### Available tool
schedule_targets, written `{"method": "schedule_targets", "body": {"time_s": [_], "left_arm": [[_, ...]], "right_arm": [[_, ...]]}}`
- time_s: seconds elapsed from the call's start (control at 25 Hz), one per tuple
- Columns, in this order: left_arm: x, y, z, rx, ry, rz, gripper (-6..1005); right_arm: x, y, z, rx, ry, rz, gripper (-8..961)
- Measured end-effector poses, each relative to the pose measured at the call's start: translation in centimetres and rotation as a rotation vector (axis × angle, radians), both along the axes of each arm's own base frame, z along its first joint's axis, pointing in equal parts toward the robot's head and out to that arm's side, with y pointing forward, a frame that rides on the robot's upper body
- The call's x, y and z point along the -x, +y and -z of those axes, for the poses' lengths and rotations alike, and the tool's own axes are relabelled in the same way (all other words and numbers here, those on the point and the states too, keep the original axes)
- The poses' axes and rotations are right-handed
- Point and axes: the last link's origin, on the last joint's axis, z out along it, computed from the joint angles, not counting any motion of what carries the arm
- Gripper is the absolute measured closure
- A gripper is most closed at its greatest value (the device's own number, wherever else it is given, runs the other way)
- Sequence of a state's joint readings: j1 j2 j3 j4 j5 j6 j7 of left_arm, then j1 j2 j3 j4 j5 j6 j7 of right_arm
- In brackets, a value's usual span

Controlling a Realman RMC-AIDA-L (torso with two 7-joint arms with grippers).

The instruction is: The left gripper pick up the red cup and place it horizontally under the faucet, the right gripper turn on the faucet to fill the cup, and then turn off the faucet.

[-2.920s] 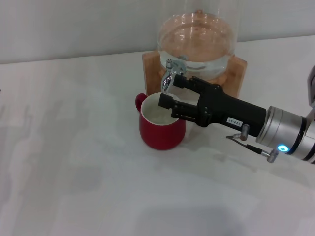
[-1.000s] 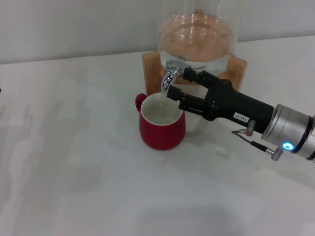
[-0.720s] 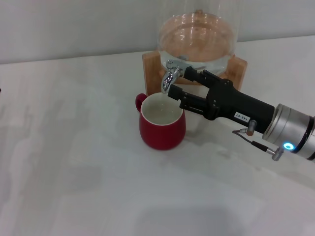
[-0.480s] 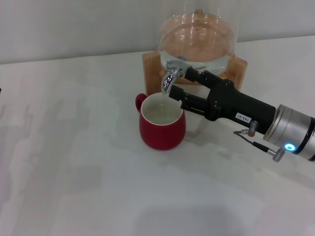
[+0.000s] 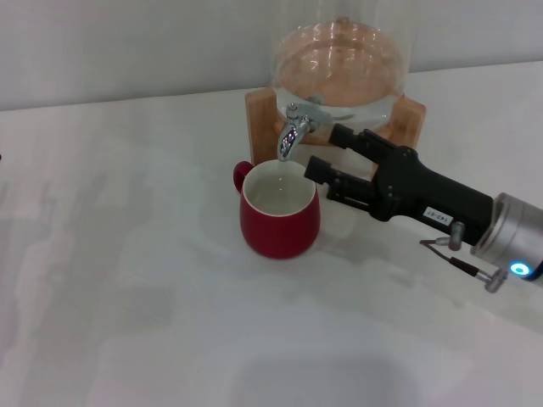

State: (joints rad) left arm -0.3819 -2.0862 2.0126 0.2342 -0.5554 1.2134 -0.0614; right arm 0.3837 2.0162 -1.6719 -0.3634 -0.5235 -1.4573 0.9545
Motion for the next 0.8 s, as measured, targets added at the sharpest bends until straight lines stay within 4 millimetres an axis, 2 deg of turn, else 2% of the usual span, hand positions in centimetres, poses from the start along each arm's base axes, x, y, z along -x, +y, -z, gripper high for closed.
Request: {"method": "schedule_targets", "body": {"time_s": [0.8], "left_arm": [[0.3,0.0,-0.3,-0.009,-0.001,-0.014,398]], "right_arm": [[-4.4,0.8,-5.6,-0.257,0.022,0.181,81]]}}
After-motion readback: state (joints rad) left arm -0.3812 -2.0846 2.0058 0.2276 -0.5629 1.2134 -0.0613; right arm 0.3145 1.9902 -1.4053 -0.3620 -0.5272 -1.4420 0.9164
